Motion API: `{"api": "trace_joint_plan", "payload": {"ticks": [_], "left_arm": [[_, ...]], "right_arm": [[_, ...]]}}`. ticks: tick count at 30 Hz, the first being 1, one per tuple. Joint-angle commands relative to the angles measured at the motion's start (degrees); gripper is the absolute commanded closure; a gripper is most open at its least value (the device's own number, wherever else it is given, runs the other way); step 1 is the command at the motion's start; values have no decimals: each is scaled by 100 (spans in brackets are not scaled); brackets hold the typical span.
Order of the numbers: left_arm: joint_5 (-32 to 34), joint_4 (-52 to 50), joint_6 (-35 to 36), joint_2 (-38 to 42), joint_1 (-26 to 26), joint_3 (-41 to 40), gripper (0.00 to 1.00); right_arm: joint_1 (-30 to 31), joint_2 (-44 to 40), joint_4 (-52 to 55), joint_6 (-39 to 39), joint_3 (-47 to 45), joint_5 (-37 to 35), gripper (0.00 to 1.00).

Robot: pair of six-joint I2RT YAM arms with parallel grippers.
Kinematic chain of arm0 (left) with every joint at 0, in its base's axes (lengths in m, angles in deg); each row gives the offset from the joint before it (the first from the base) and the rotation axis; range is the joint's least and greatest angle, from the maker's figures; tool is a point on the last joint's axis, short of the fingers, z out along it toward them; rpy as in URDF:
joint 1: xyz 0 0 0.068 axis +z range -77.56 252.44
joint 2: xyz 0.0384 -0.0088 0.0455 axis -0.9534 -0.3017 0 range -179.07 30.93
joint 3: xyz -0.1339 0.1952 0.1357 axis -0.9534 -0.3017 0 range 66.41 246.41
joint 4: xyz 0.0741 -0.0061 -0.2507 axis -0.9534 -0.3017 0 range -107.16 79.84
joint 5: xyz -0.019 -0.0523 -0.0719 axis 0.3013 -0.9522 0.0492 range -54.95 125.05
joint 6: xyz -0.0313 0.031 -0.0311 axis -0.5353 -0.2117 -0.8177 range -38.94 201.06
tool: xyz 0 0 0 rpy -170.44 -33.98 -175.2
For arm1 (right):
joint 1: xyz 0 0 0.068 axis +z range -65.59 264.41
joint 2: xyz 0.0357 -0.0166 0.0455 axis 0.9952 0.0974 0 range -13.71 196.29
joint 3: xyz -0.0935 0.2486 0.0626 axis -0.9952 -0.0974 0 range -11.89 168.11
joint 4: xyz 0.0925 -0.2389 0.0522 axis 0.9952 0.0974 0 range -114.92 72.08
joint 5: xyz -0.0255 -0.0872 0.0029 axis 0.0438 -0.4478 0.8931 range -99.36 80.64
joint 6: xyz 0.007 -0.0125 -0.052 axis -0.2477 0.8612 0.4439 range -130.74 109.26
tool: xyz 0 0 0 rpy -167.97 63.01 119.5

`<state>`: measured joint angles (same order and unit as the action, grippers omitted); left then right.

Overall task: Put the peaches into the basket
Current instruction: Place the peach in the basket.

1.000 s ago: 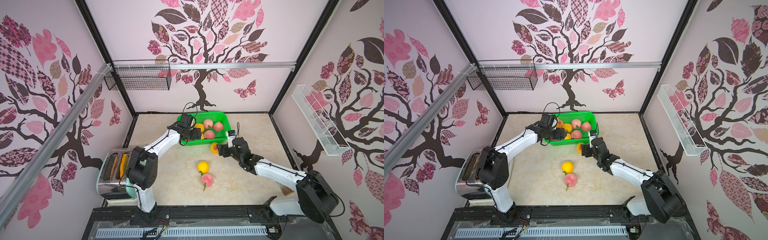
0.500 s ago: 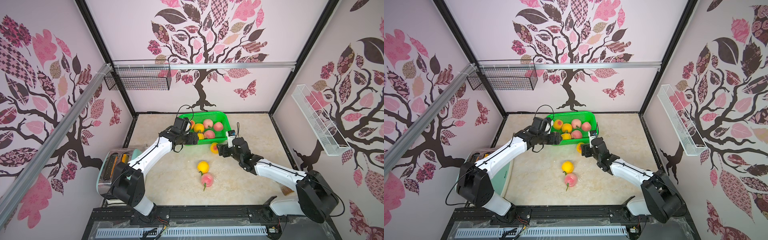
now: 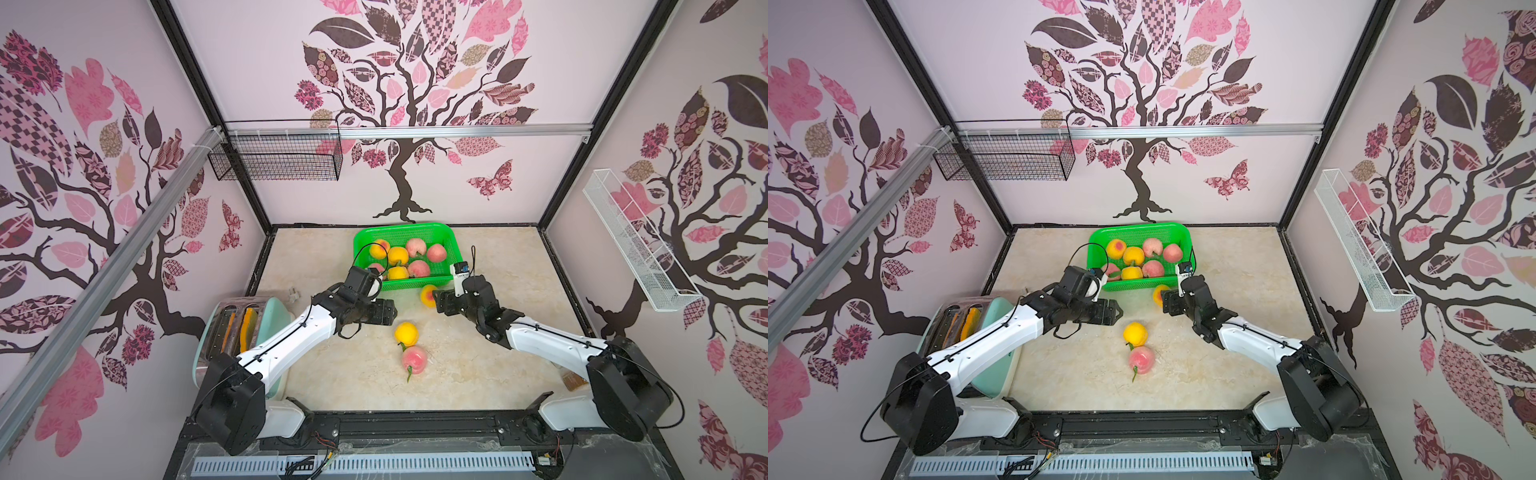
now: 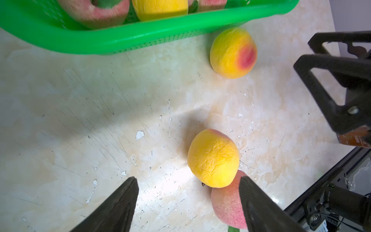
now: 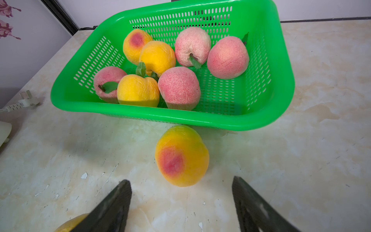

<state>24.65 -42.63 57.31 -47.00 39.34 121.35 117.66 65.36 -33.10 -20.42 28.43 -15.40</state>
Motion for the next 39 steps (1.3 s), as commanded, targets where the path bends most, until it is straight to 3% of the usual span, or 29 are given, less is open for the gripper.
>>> {"api": "trace_joint_plan", "payload": {"ticks": [1, 8, 39], "left_arm": [[-154, 318, -193, 141, -143, -215, 18], [132, 691, -350, 102, -704, -427, 17], [-123, 1265, -703, -402, -899, -668, 17]], "right_arm": [[24, 63, 1, -38, 64, 15, 19], [25, 51, 6, -42, 65, 11, 19], [23, -28, 41, -26, 56, -3, 19]]}}
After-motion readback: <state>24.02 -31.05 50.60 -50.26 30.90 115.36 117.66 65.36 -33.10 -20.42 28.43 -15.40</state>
